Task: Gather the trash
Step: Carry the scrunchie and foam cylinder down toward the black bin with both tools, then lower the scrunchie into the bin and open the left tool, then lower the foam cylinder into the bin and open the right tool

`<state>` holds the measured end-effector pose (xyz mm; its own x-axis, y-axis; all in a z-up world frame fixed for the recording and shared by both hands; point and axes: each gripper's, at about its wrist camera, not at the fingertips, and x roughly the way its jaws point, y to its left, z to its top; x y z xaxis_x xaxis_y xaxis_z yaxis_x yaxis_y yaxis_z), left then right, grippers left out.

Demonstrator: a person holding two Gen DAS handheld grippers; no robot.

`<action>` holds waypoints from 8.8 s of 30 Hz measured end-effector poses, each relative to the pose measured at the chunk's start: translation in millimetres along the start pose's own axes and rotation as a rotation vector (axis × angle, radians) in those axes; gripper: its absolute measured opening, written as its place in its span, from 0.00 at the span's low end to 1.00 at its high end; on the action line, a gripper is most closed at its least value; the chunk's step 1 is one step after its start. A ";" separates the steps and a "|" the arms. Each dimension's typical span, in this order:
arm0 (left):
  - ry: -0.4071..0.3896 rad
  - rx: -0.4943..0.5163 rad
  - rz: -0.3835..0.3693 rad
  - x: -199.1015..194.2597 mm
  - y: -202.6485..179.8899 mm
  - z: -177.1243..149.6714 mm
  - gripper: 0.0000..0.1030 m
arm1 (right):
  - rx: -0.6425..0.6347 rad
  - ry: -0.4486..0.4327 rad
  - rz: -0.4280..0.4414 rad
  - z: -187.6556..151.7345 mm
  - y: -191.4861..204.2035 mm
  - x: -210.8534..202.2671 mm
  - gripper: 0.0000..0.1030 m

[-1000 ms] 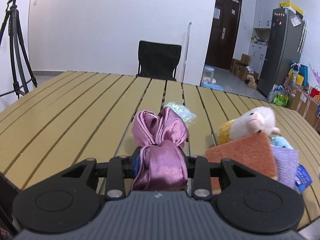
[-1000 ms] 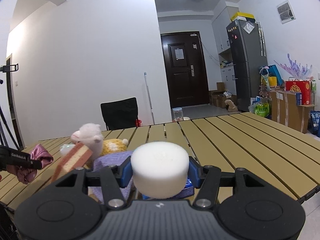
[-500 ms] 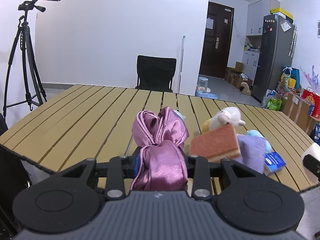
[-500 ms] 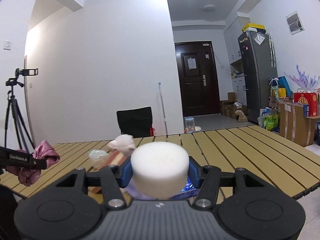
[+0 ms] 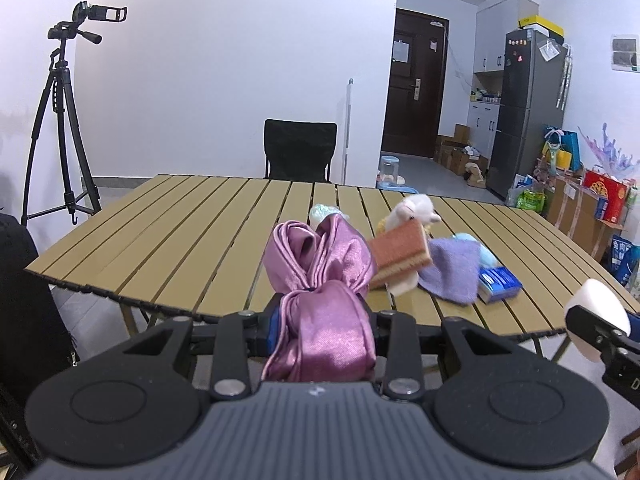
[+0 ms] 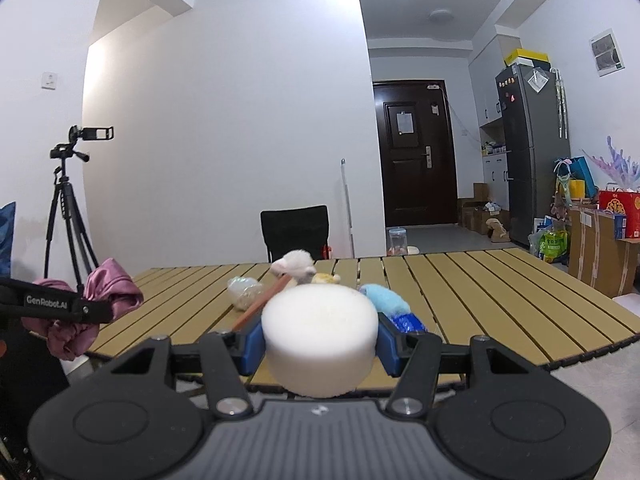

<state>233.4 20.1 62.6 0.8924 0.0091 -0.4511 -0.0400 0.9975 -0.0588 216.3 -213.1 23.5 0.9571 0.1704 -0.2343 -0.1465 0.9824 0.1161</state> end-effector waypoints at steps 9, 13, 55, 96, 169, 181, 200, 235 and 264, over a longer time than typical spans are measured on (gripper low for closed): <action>0.014 0.020 -0.001 -36.3 -0.1 -27.1 0.33 | -0.010 0.048 0.027 -22.5 11.1 -41.9 0.53; 0.031 0.032 -0.002 -45.0 -1.6 -41.0 0.33 | -0.013 0.071 0.029 -30.6 10.5 -55.0 0.53; 0.455 0.040 0.036 36.9 22.9 -185.4 0.33 | -0.025 0.547 -0.035 -181.6 -3.5 -18.4 0.53; 0.641 0.092 0.037 134.6 -27.0 -195.0 0.33 | 0.170 0.635 -0.208 -215.3 -96.0 47.5 0.53; 0.769 0.070 0.009 197.7 -94.6 -207.8 1.00 | 0.189 0.652 -0.228 -221.2 -118.0 77.6 0.53; 0.728 0.034 0.023 180.7 -59.8 -195.2 1.00 | 0.158 0.638 -0.171 -204.9 -86.9 75.0 0.53; 0.696 -0.093 0.139 160.6 48.4 -193.6 1.00 | 0.048 0.677 -0.009 -192.6 9.9 108.6 0.53; 0.748 -0.132 0.191 164.8 100.7 -214.7 1.00 | 0.006 0.886 -0.030 -241.6 59.7 170.2 0.55; 0.726 -0.127 0.177 160.1 96.0 -209.1 1.00 | 0.024 0.836 -0.044 -232.1 52.2 163.9 1.00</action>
<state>278.5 102.6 -201.5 0.3494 0.0761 -0.9339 -0.2463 0.9691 -0.0132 307.4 -116.1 -232.8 0.4601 0.1421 -0.8764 -0.0993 0.9892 0.1083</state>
